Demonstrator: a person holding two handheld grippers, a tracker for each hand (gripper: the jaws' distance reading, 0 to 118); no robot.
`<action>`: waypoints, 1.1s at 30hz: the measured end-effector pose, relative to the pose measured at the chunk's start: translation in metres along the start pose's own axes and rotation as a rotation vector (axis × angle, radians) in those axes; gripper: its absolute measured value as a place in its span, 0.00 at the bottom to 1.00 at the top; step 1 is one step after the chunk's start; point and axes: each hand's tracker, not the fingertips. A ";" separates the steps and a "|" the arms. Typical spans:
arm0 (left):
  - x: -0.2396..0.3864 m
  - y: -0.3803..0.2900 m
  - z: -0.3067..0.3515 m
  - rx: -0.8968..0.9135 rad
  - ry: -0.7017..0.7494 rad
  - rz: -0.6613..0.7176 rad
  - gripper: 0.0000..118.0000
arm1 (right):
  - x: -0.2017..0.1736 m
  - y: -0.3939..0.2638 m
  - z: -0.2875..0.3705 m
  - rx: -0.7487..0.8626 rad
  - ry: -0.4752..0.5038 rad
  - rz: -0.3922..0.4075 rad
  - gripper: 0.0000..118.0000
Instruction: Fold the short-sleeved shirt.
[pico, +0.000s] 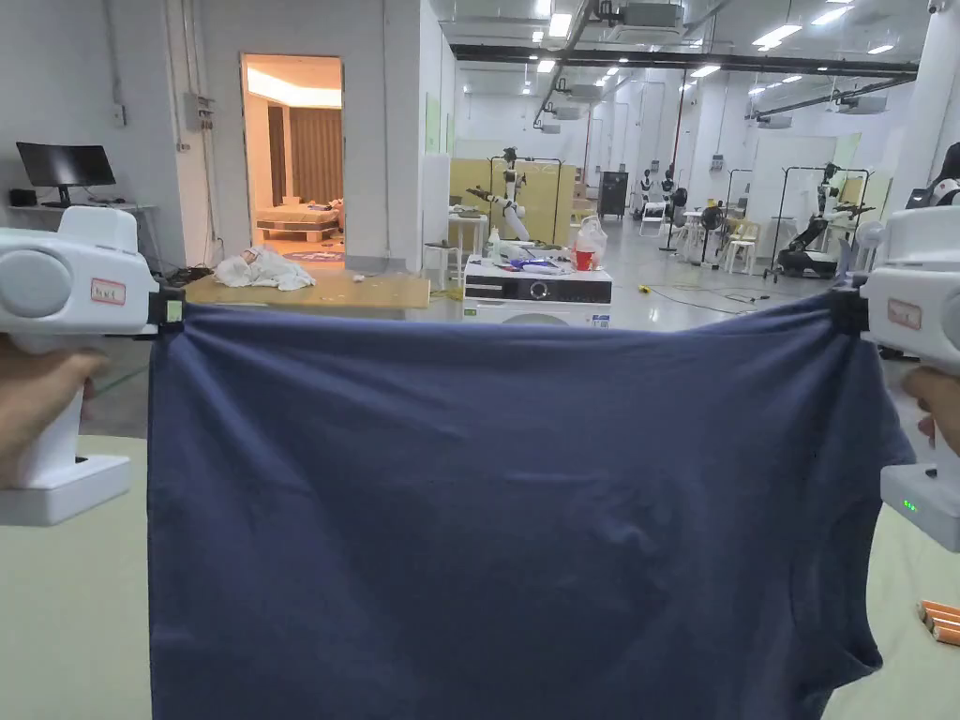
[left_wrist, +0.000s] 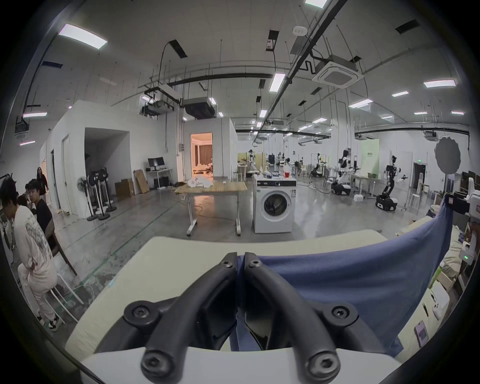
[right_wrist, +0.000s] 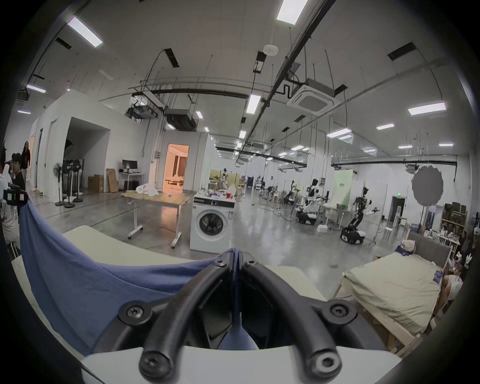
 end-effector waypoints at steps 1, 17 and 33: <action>0.001 0.010 0.000 0.013 0.000 -0.003 0.00 | 0.001 0.009 -0.002 0.015 -0.010 0.008 0.01; 0.009 0.133 -0.065 0.134 0.055 -0.061 0.00 | 0.017 0.121 -0.104 0.104 -0.073 0.043 0.01; 0.025 0.058 -0.121 0.038 0.065 -0.073 0.00 | 0.010 0.047 -0.147 0.029 -0.060 0.063 0.01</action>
